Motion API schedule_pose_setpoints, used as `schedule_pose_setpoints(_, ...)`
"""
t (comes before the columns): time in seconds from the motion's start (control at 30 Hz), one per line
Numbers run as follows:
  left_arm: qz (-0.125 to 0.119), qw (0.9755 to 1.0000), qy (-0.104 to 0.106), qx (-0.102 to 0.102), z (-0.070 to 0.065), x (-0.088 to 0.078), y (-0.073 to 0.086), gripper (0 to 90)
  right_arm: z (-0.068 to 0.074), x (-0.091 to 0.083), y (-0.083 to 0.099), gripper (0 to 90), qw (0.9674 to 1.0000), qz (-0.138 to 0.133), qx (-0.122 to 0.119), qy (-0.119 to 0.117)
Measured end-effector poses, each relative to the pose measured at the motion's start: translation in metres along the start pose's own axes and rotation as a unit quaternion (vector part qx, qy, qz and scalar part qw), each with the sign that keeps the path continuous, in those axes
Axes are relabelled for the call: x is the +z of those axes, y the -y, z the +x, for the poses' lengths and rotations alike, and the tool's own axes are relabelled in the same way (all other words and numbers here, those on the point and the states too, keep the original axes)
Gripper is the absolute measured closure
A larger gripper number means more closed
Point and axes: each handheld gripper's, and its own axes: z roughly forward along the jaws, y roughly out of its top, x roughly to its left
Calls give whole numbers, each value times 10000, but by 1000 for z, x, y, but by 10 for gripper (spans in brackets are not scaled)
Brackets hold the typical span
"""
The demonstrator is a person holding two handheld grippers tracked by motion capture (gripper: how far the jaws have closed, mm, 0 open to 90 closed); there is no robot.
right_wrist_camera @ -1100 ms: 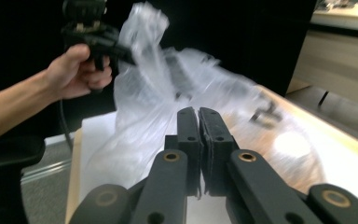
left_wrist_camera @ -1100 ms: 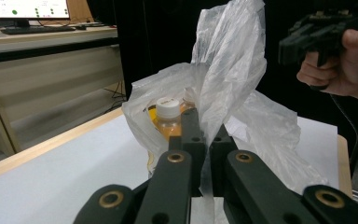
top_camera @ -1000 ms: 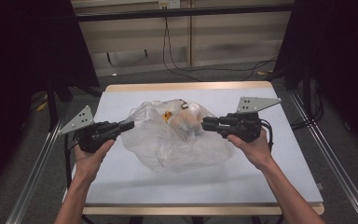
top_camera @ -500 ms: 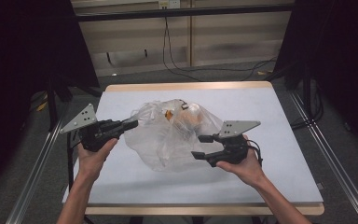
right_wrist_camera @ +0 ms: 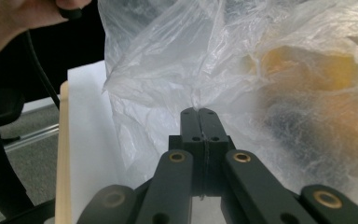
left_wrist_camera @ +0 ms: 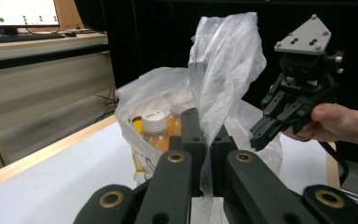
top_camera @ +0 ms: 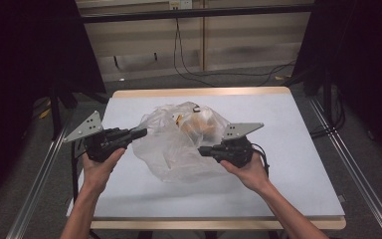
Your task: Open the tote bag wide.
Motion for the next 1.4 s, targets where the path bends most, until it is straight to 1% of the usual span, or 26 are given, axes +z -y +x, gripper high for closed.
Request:
schedule_pose_setpoints(0.03,46,10000,-25,51,1,-1,0,900,-1,-1,-1,900,10000,-35,37,-30)
schedule_pose_setpoints(0.07,11,10000,-33,21,1,-1,0,900,-2,-2,-1,900,9999,-84,61,-49)
schedule_pose_setpoints(0.1,5,10000,-38,32,1,-1,0,900,-2,-4,-2,900,9999,-98,48,-28)
schedule_pose_setpoints(0.17,-12,10000,-20,11,2,-1,1,900,-4,-10,-5,900,9998,-210,51,-5)
schedule_pose_setpoints(0.2,14,10000,-51,19,2,-2,2,900,-6,-14,-7,900,9996,-293,42,13)
schedule_pose_setpoints(0.27,-5,10000,-42,-13,2,-2,2,900,-10,-21,-11,900,9992,-389,28,91)
schedule_pose_setpoints(0.33,7,10000,-70,-2,3,-3,2,900,-16,-30,-18,900,9982,-561,53,183)
schedule_pose_setpoints(0.37,13,9999,-111,47,4,-3,2,900,-19,-34,-22,900,9976,-646,66,219)
schedule_pose_setpoints(0.43,24,10000,-87,38,5,-3,1,900,-24,-41,-28,900,9963,-814,83,253)
schedule_pose_setpoints(0.47,27,9999,-113,58,6,-3,1,900,-27,-45,-32,900,9956,-893,80,285)
schedule_pose_setpoints(0.53,23,9999,-140,20,7,-2,2,900,-35,-51,-41,900,9941,-1021,110,340)
schedule_pose_setpoints(0.63,88,9997,-248,10,12,-2,4,900,-49,-54,-47,900,9930,-1074,222,432)
schedule_pose_setpoints(0.67,129,9994,-306,42,14,-1,5,900,-54,-55,-47,900,9927,-1091,239,458)
schedule_pose_setpoints(0.77,208,9991,-371,-76,21,0,10,900,-67,-53,-46,900,9921,-1072,340,561)
schedule_pose_setpoints(0.83,234,9990,-360,-124,26,2,13,900,-74,-48,-42,900,9928,-954,399,611)
schedule_pose_setpoints(0.93,335,9984,-430,-151,33,5,16,900,-84,-43,-34,900,9924,-897,523,665)
schedule_pose_setpoints(1.03,391,9980,-444,-240,39,11,20,900,-92,-42,-29,900,9914,-894,621,727)
schedule_pose_setpoints(1.07,449,9976,-474,-235,40,12,21,900,-94,-43,-28,900,9912,-889,650,733)
schedule_pose_setpoints(1.13,558,9967,-502,-298,46,18,27,900,-98,-43,-24,900,9908,-827,702,812)
schedule_pose_setpoints(1.17,563,9965,-496,-354,48,20,30,900,-101,-43,-21,900,9904,-794,754,840)
schedule_pose_setpoints(1.2,680,9954,-574,-363,50,22,33,900,-103,-44,-19,900,9901,-772,789,863)
schedule_pose_setpoints(1.23,679,9953,-533,-441,53,24,38,900,-106,-44,-16,900,9897,-750,840,883)
schedule_pose_setpoints(1.27,758,9942,-595,-476,56,25,42,900,-108,-43,-12,900,9894,-717,895,893)
schedule_pose_setpoints(1.3,743,9941,-556,-559,58,26,47,900,-110,-43,-9,900,9892,-662,918,928)
schedule_pose_setpoints(1.33,760,9936,-567,-617,59,28,50,900,-113,-42,-5,900,9892,-614,935,951)
schedule_pose_setpoints(1.4,829,9926,-545,-701,62,31,59,900,-116,-41,1,900,9883,-539,1025,992)
